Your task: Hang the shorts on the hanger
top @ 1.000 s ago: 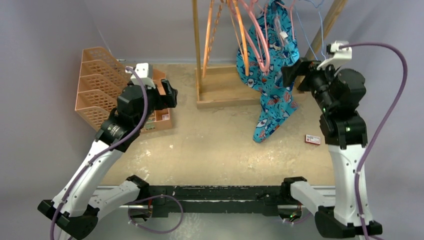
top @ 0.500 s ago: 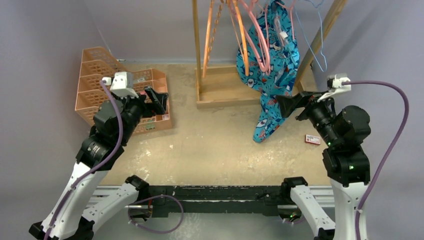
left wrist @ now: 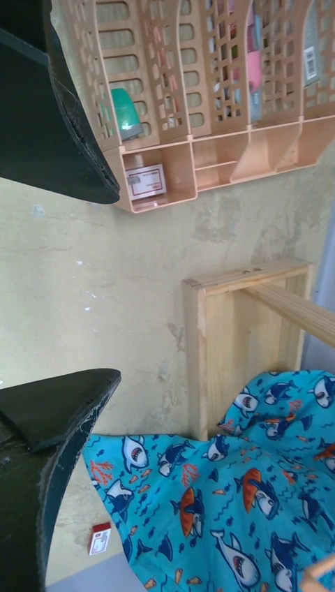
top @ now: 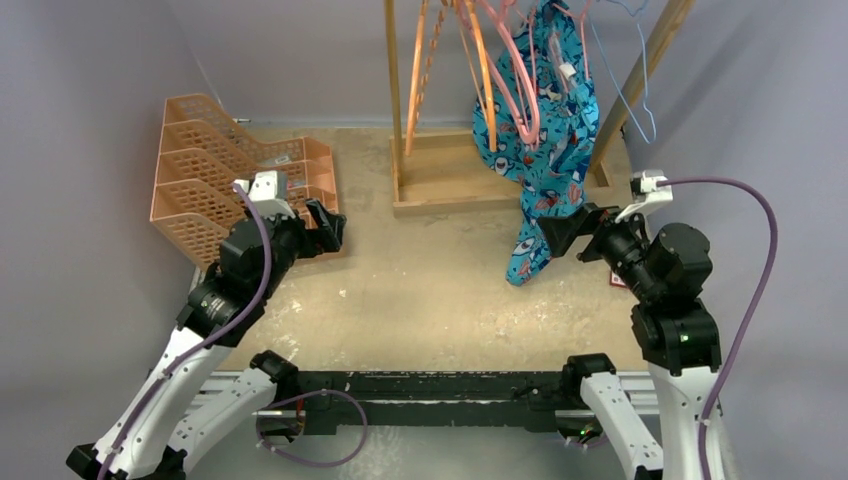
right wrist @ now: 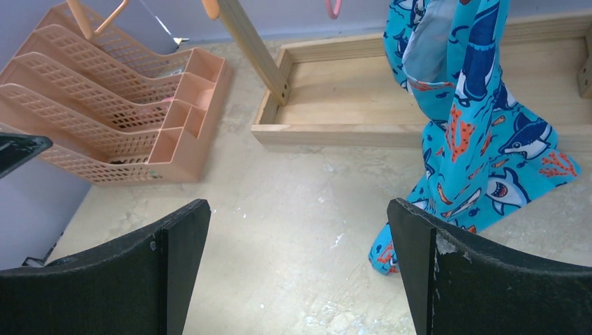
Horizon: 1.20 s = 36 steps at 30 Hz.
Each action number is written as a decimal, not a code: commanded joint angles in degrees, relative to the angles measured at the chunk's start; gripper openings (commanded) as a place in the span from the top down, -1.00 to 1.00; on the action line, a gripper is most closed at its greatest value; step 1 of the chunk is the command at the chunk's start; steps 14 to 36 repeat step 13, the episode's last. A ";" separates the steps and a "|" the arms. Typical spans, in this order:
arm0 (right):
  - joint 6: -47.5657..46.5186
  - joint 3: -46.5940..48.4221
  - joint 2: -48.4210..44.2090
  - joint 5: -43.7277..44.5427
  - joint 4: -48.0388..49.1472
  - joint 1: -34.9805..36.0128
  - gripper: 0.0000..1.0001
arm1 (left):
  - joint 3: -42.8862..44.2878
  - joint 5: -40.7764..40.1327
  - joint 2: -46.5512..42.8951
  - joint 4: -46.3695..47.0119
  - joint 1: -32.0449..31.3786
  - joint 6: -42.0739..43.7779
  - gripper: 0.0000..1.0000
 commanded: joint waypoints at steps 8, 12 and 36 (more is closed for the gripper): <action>1.65 -1.16 -0.74 -1.60 2.90 -0.14 -1.00 | -0.64 -2.51 -0.87 4.32 0.17 -1.67 -0.75; 1.59 -0.36 -0.29 -1.39 3.42 -0.14 -1.00 | 1.40 -0.01 0.67 3.34 0.19 0.25 -0.76; 1.65 -0.27 -0.22 -1.46 3.44 -0.12 -1.00 | 1.55 0.65 0.63 3.35 0.19 0.82 -0.77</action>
